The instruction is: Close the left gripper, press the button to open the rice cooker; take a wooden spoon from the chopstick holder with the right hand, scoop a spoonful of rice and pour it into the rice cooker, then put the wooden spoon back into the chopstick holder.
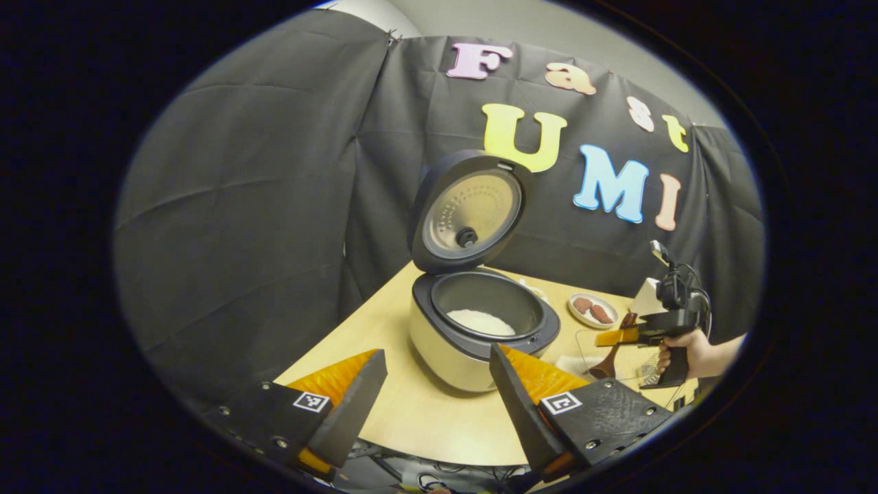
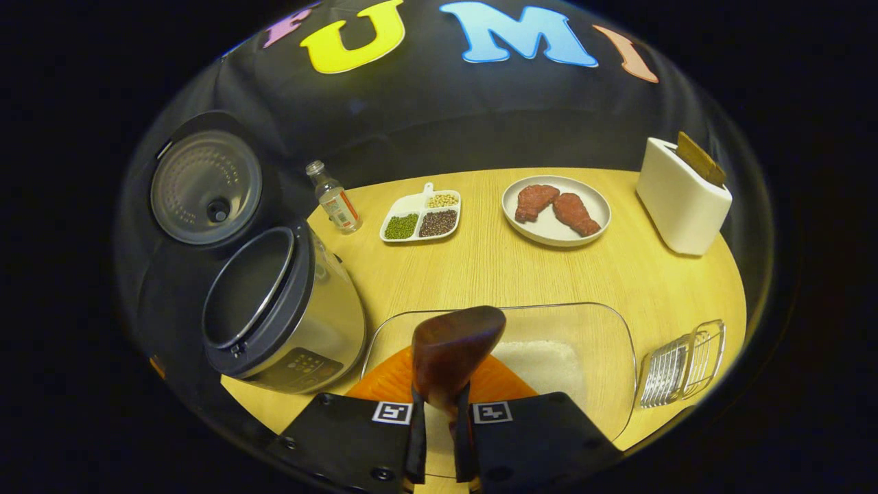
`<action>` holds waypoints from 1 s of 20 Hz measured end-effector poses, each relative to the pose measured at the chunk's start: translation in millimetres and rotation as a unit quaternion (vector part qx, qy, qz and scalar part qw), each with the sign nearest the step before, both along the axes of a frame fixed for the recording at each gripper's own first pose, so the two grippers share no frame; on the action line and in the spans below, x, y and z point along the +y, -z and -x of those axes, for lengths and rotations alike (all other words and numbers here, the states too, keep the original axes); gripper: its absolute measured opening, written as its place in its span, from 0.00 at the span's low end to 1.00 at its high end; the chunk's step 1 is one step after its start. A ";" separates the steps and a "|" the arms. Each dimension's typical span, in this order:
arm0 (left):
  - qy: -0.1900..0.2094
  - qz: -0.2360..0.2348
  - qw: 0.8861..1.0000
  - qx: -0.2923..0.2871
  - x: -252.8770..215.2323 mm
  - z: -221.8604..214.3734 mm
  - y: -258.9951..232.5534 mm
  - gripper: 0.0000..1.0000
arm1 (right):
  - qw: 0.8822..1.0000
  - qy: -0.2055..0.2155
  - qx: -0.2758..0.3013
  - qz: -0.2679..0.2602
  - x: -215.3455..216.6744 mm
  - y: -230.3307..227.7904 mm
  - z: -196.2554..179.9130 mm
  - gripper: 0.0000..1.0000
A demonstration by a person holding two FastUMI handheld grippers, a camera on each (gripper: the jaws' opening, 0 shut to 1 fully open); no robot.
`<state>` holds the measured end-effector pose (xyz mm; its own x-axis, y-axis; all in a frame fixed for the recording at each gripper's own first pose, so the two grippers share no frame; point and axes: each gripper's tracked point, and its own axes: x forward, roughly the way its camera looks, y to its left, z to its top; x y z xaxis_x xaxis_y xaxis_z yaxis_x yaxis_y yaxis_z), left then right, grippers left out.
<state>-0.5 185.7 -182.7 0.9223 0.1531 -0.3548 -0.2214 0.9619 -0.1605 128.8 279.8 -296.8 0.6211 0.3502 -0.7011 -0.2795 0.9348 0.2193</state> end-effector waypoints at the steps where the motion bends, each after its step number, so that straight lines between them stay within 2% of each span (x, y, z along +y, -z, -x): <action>1: 0.000 -0.001 1.000 0.000 1.1 -0.4 -0.2 0.92 | 1.000 0.009 0.007 -0.017 0.5 -2.3 0.2 0.14; 2: 0.001 -0.001 1.000 0.002 3.1 -1.3 1.1 0.99 | 0.999 0.017 0.014 -0.034 0.8 -5.2 1.5 0.18; 3: 0.003 -0.002 1.000 0.002 4.2 -1.3 0.4 0.96 | 0.998 0.026 0.018 -0.047 0.4 -8.2 3.2 0.18; 5: 0.009 -0.007 1.000 0.002 4.3 -5.1 -0.2 0.99 | 0.997 0.041 0.025 -0.066 -4.8 -14.4 7.3 0.14; 6: 0.012 -0.011 1.000 0.002 4.7 -5.7 -1.1 0.96 | 0.996 0.046 0.024 -0.070 -8.5 -17.2 8.5 0.14; 7: 0.015 -0.014 1.000 0.001 4.9 -6.7 -2.1 0.96 | 0.996 0.049 0.020 -0.073 -12.2 -19.1 9.2 0.18; 11: 0.029 -0.014 0.999 0.001 -1.5 -9.2 -3.1 0.96 | 0.992 0.090 0.007 -0.089 -39.5 -30.8 10.2 0.18; 13: 0.038 -0.015 0.999 0.004 -5.3 -12.0 0.4 0.92 | 0.986 0.117 0.007 -0.117 -51.3 -38.3 9.8 0.18; 14: 0.043 -0.015 0.999 0.005 -7.4 -12.4 1.7 0.96 | 0.983 0.130 0.007 -0.130 -57.9 -42.1 9.4 0.18; 16: 0.054 -0.015 0.998 0.004 -11.8 -15.3 1.1 0.92 | 0.976 0.159 0.002 -0.150 -75.1 -49.4 10.3 0.18; 20: 0.084 -0.018 0.996 0.004 -27.3 -26.5 1.1 0.95 | 0.957 0.221 -0.012 -0.188 -112.4 -64.0 13.8 0.18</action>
<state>26.0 158.4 -183.8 0.9330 0.0101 -0.3597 -0.0587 0.9905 -0.1245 115.0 167.4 -232.8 0.7815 0.2751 -0.5599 0.1146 0.8190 0.5623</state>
